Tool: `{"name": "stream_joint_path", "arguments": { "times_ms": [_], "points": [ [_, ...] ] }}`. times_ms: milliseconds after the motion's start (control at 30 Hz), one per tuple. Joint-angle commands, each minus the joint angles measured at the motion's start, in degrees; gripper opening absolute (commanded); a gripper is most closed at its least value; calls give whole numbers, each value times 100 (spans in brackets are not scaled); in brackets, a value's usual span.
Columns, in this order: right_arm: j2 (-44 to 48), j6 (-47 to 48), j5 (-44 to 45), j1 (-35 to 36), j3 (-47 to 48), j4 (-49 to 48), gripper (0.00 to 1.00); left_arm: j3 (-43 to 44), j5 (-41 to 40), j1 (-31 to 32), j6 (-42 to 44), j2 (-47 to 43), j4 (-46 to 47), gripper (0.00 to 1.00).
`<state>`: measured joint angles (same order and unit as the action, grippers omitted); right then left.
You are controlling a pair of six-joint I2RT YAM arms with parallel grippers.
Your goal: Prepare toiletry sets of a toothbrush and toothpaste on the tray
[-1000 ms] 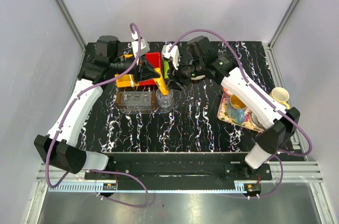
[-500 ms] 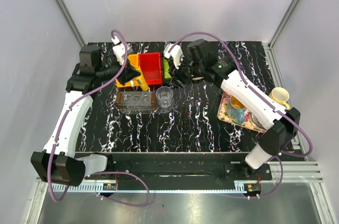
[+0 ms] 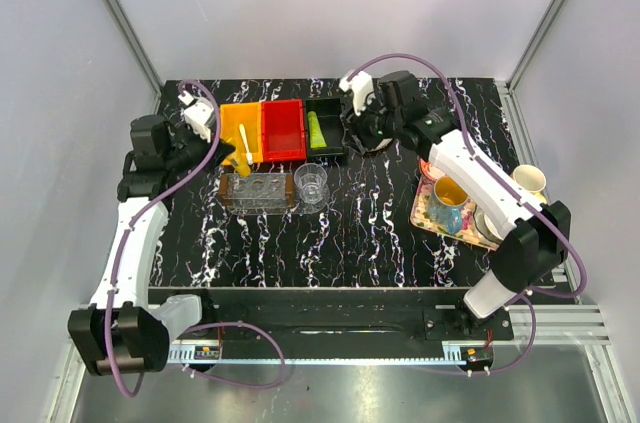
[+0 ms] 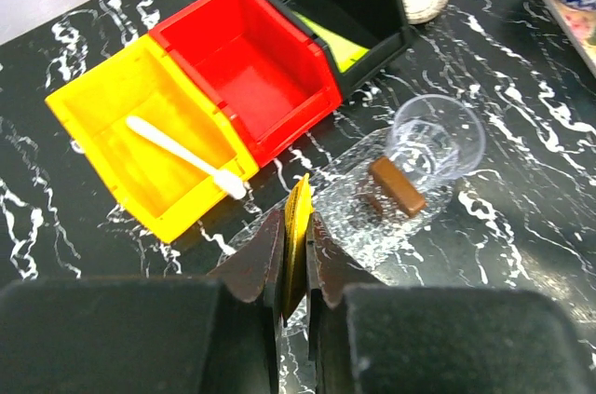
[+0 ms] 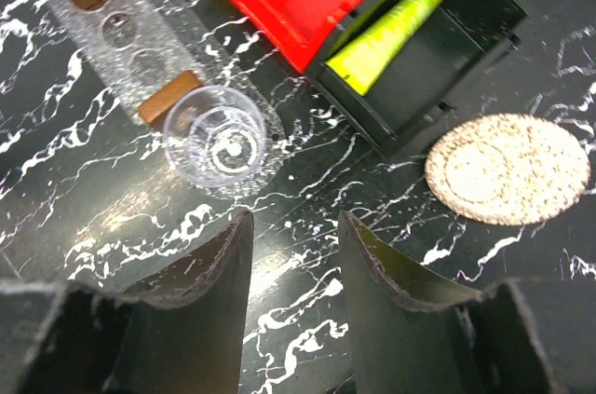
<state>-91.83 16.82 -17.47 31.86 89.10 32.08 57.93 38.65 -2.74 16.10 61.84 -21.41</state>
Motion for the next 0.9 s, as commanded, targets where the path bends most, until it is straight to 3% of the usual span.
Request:
{"name": "stream_joint_path", "arguments": {
  "times_ms": [0,300,867],
  "points": [
    [350,-513,-98,-416,-182,-649,46,-229,19,-322,-107,-129,945,0],
    [535,-653,-160,-698,-929,-1309,46,-686,-7,-534,7,-111,1218,0],
    [561,-865,-125,-813,-1070,-1485,45,-1117,-7,-552,262,-120,1218,0]
  ]
}}
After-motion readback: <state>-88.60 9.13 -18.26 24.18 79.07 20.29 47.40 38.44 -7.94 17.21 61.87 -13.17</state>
